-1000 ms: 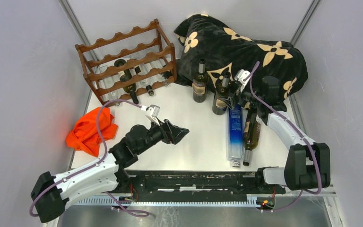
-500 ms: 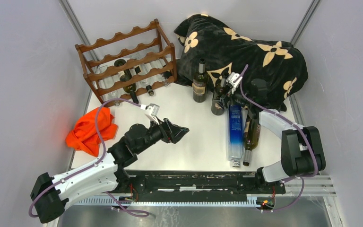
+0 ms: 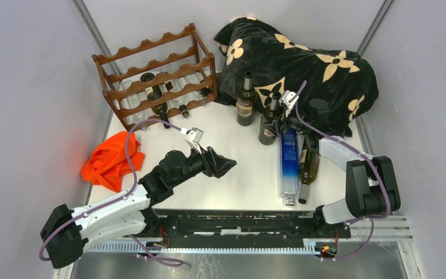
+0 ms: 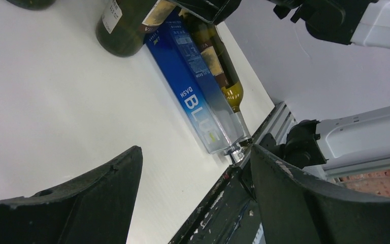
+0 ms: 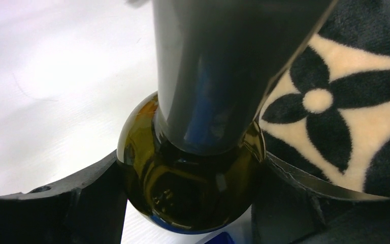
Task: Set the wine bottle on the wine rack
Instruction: Pick up the wine bottle from the center of the board.
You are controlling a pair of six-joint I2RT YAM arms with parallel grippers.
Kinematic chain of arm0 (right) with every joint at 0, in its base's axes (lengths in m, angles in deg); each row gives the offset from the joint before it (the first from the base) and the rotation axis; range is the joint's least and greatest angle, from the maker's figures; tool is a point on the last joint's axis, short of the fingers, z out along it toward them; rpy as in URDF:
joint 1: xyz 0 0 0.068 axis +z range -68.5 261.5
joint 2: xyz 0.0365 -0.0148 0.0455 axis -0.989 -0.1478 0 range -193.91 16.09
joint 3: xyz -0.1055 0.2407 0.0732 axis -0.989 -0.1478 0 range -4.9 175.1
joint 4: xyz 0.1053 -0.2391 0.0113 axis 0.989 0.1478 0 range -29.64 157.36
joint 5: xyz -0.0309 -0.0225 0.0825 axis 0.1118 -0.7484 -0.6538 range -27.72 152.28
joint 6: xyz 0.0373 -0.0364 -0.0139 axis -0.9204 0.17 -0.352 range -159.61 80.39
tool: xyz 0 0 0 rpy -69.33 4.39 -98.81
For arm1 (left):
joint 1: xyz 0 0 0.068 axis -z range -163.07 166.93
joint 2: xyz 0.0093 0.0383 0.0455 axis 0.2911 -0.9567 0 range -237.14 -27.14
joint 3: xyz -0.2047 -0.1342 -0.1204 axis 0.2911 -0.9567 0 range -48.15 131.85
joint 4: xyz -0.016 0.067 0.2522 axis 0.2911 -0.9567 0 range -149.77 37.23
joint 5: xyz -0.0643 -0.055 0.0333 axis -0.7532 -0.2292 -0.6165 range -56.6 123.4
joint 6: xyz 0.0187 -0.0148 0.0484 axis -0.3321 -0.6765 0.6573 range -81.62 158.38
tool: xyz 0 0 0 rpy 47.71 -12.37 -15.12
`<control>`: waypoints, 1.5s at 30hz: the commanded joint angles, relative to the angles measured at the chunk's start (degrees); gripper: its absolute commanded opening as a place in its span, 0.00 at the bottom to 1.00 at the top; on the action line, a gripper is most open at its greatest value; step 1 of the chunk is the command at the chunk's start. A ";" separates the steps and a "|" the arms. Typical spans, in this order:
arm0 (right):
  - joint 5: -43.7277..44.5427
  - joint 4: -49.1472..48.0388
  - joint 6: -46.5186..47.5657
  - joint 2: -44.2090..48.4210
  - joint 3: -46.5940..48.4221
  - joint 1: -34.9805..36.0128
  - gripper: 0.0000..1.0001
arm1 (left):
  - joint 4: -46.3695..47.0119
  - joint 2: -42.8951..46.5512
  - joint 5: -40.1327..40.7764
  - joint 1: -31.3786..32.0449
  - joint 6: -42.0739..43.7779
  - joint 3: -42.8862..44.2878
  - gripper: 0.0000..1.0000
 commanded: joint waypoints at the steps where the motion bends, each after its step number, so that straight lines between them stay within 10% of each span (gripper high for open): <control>1: -6.45 -0.36 -5.05 5.36 -0.59 -1.10 0.15 | 3.23 -2.66 -4.41 0.11 7.10 2.34 0.83; 14: -25.05 -8.28 -32.16 15.71 -11.29 -2.16 0.00 | 2.91 -8.02 -7.82 0.10 12.15 5.70 1.00; 28: -25.16 -26.87 -48.44 21.65 -21.30 -2.13 0.00 | 15.85 -1.69 -6.00 0.19 2.91 -5.74 0.96; 45: -24.63 -28.28 -51.48 17.69 -21.53 -2.15 0.00 | 25.68 -9.04 0.00 2.24 -0.05 -7.33 1.00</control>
